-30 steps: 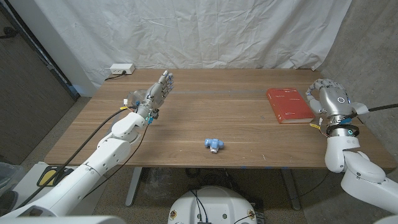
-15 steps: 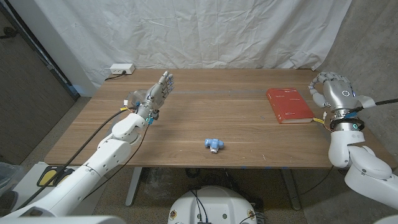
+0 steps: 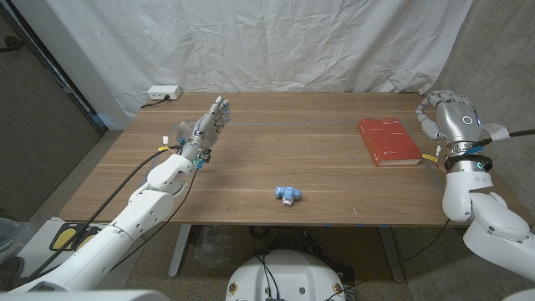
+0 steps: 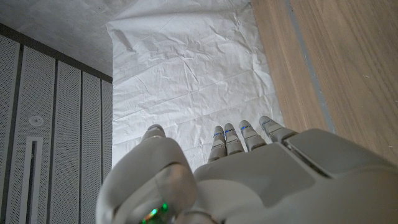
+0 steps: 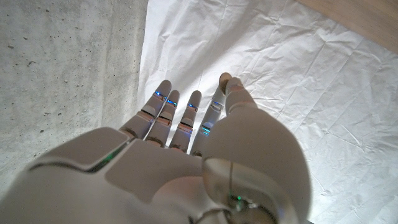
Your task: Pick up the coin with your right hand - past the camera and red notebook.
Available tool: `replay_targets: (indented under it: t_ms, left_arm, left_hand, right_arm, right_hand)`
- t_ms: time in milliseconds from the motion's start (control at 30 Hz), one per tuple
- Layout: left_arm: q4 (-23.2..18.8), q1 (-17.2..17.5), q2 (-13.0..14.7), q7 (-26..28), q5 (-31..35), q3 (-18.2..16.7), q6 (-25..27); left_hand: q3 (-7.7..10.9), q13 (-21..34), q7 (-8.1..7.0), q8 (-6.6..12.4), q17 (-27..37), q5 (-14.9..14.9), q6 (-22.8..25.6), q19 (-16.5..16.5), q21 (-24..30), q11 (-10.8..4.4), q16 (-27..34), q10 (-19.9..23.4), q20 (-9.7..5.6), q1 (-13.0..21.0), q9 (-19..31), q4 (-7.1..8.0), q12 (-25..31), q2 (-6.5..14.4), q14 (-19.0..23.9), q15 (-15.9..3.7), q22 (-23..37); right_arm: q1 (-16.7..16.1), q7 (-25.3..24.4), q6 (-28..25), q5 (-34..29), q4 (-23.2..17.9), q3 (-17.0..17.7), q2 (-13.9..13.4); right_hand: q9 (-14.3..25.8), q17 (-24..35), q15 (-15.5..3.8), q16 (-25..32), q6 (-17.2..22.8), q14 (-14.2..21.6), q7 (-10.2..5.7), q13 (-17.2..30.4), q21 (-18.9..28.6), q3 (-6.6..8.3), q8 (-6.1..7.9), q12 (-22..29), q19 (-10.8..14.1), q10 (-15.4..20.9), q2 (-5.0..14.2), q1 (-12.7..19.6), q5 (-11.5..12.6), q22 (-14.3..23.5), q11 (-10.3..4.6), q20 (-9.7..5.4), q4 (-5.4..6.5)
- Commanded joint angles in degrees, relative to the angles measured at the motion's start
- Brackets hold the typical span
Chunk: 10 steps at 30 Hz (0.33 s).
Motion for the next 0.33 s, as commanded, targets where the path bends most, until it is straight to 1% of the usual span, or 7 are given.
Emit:
replay_targets:
  t_ms: [33, 167, 333]
  left_arm:
    - [1.04, -0.72, 0.16, -1.10, -0.31, 0.74, 1.22]
    - [0.60, -0.50, 0.30, -0.56, -0.16, 0.48, 1.14]
    - [-0.09, -0.70, 0.64, -0.17, 0.39, 0.43, 1.28]
  left_hand:
    - [-0.35, 0.10, 0.11, -0.08, 0.23, -0.20, 0.34, -0.49, -0.14, 0.02, -0.15, 0.02, -1.27, 0.54, 0.10, 0.22, 0.07, 0.29, -0.61, -0.07, 0.17]
    - [-0.37, 0.10, 0.11, -0.07, 0.23, -0.20, 0.35, -0.50, -0.14, -0.08, -0.14, 0.01, -1.24, 0.56, 0.10, 0.21, 0.06, 0.30, -0.59, -0.06, 0.17]
    - [-0.42, 0.10, 0.12, -0.08, 0.23, -0.21, 0.33, -0.52, -0.14, -0.13, -0.14, 0.00, -1.24, 0.61, 0.10, 0.19, 0.07, 0.32, -0.63, -0.05, 0.17]
  right_arm:
    - [0.57, 1.30, 0.22, -1.93, -0.06, -0.64, 1.76]
    - [0.96, 1.50, 0.10, -2.27, 0.08, -0.87, 2.19]
    - [0.64, 1.21, 1.00, -2.28, 0.50, -0.54, 2.44]
  right_hand:
    - [0.21, 0.13, -6.12, -0.14, 5.50, 0.34, -4.49, 0.14, 0.32, 0.08, 0.31, -0.24, -0.42, 0.30, 0.36, -0.01, 0.36, 0.00, 0.13, -2.77, 0.13]
    - [0.30, 0.09, -6.10, -0.16, 5.46, 0.32, -4.44, 0.10, 0.36, 0.08, 0.39, -0.31, -0.46, 0.28, 0.36, -0.03, 0.37, -0.03, 0.08, -2.72, 0.12]
    - [0.18, 0.04, -6.04, -0.15, 5.41, 0.37, -4.48, 0.05, 0.42, 0.08, 0.36, -0.39, -0.52, 0.30, 0.35, -0.09, 0.39, -0.08, 0.07, -2.69, 0.13]
